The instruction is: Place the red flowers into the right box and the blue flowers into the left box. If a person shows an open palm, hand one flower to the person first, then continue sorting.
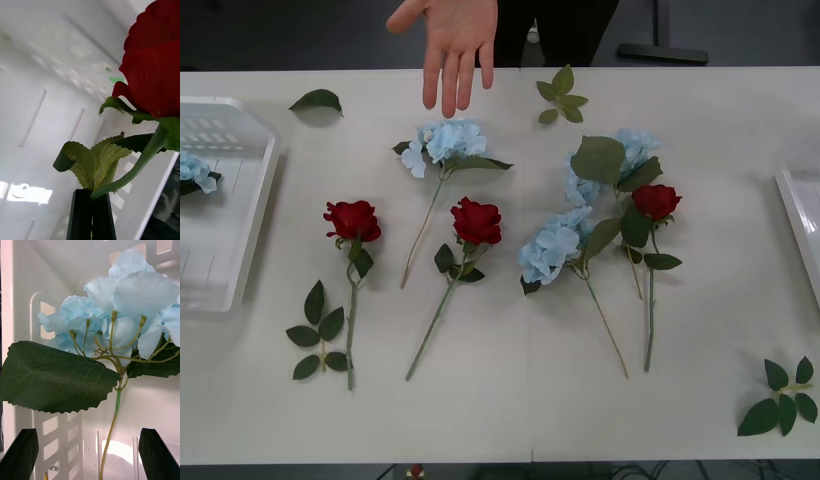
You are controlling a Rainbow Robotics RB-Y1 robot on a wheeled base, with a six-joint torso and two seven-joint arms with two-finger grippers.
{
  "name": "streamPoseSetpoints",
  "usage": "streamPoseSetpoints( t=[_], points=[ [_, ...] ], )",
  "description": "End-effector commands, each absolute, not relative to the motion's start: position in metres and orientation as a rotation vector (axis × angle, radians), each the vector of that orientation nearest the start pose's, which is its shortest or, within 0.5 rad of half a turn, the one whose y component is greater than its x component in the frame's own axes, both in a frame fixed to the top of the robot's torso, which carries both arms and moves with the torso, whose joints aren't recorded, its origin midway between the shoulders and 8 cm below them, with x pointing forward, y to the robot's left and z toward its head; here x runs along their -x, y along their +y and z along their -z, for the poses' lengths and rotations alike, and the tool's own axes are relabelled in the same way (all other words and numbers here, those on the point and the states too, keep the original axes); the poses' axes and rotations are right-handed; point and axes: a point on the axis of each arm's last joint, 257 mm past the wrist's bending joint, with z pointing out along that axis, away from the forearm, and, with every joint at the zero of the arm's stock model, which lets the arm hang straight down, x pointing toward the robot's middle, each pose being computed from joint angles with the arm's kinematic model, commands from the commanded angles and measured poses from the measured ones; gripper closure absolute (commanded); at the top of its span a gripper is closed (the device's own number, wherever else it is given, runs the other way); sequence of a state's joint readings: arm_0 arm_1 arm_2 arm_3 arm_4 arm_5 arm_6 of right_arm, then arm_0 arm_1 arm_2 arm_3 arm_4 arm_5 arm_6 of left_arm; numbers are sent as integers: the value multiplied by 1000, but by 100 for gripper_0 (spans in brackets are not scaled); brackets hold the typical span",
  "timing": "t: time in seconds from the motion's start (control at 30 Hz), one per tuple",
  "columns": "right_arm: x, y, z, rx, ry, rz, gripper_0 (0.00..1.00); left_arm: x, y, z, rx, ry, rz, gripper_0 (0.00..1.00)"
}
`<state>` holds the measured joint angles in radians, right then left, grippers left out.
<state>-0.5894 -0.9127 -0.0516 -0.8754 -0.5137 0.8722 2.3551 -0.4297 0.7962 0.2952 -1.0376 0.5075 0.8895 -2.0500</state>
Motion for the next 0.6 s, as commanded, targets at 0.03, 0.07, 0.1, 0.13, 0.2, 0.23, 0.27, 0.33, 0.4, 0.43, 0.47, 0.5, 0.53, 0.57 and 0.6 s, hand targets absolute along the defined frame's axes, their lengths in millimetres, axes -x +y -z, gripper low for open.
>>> streamPoseSetpoints(
  t=[0.03, 0.07, 0.1, 0.13, 0.2, 0.23, 0.27, 0.33, 0.4, 0.43, 0.47, 0.5, 0.53, 0.57, 0.6],
  points=[
    [-557, -621, 135, 607, 2315, 709, 100, -534, 632, 200, -99, 2300, -571, 20],
    [-559, -604, 134, 605, 2314, 620, 100, -534, 632, 200, -99, 2300, -571, 19],
    [-561, -594, 134, 605, 2310, 569, 100, -535, 632, 200, -97, 2299, -569, 18],
    [-565, -566, 133, 617, 2294, 444, 100, -534, 632, 200, -98, 2300, -571, 17],
    [-569, -533, 129, 628, 2254, 299, 100, -535, 631, 199, -100, 2299, -570, 13],
    [-572, -515, 125, 632, 2225, 228, 100, -534, 632, 200, -98, 2300, -571, 12],
    [-574, -496, 122, 640, 2191, 150, 100, -534, 632, 200, -97, 2301, -571, 11],
    [-578, -468, 113, 690, 2128, 85, 100, -534, 632, 200, -101, 2301, -572, 9],
    [-581, -436, 95, 788, 2035, 55, 100, -534, 632, 201, -101, 2302, -572, 6],
    [-581, -428, 91, 807, 2012, 45, 100, -535, 632, 200, -99, 2299, -572, 6],
    [-583, -408, 80, 836, 1958, 6, 100, -534, 633, 200, -97, 2298, -573, 4],
    [-582, -393, 75, 853, 1927, -30, 100, -534, 632, 200, -99, 2299, -573, 4],
    [-580, -374, 68, 869, 1887, -86, 100, -535, 632, 200, -99, 2297, -573, 3],
    [-578, -359, 62, 876, 1857, -131, 100, -535, 632, 200, -99, 2297, -573, 2],
    [-576, -341, 55, 881, 1816, -183, 100, -535, 632, 200, -99, 2297, -573, 1]
  ],
)
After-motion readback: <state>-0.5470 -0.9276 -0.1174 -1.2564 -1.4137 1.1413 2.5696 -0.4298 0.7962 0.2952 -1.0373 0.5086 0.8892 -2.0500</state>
